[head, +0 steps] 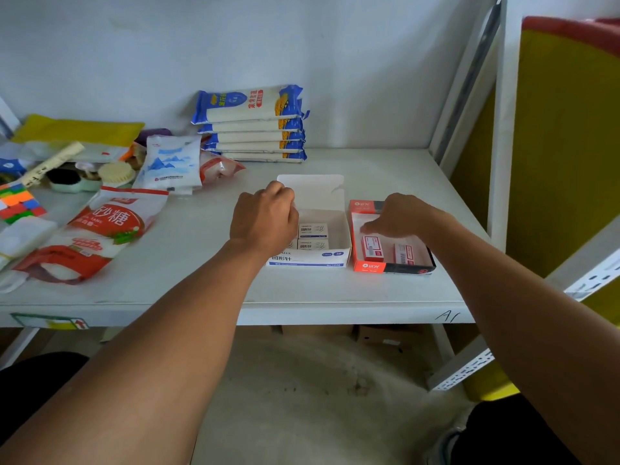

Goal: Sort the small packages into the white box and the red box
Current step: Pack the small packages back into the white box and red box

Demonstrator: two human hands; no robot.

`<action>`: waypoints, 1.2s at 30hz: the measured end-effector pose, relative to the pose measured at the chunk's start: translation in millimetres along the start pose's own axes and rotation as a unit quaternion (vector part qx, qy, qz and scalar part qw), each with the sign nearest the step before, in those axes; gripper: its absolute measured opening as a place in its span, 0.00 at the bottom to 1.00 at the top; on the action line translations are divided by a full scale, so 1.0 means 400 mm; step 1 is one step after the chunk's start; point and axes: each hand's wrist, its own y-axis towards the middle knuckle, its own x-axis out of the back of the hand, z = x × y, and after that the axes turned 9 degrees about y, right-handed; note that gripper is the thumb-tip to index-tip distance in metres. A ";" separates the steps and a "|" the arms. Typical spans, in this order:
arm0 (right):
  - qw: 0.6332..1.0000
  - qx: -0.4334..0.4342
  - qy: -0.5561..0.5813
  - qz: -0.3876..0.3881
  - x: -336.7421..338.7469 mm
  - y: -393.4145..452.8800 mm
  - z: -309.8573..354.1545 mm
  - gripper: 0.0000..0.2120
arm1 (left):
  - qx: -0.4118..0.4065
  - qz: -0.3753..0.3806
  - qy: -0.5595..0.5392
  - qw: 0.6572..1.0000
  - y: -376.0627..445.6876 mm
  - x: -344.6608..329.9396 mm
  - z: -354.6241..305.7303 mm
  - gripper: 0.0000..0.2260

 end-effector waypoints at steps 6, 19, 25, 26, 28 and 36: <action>0.998 0.031 -0.021 0.045 -0.036 -0.025 0.009 0.29 | 0.006 0.004 -0.009 1.000 0.005 0.003 -0.008 0.10; 0.994 0.092 -0.030 -0.053 -0.043 0.008 -0.032 0.22 | 0.033 0.001 -0.033 0.999 0.015 -0.011 -0.008 0.10; 0.994 0.065 -0.042 -0.079 -0.063 0.011 -0.029 0.18 | 0.037 0.003 -0.039 0.999 0.018 -0.010 -0.021 0.10; 0.993 0.063 -0.041 -0.086 -0.067 0.012 -0.029 0.17 | 0.037 0.002 -0.040 0.999 0.019 -0.009 -0.023 0.09; 0.992 0.064 -0.035 -0.106 -0.075 0.013 -0.032 0.14 | 0.036 0.000 -0.041 0.999 0.020 -0.008 -0.024 0.09; 0.990 0.067 0.006 -0.126 -0.081 -0.011 -0.037 0.14 | 0.027 0.001 -0.033 0.999 0.019 -0.010 -0.036 0.10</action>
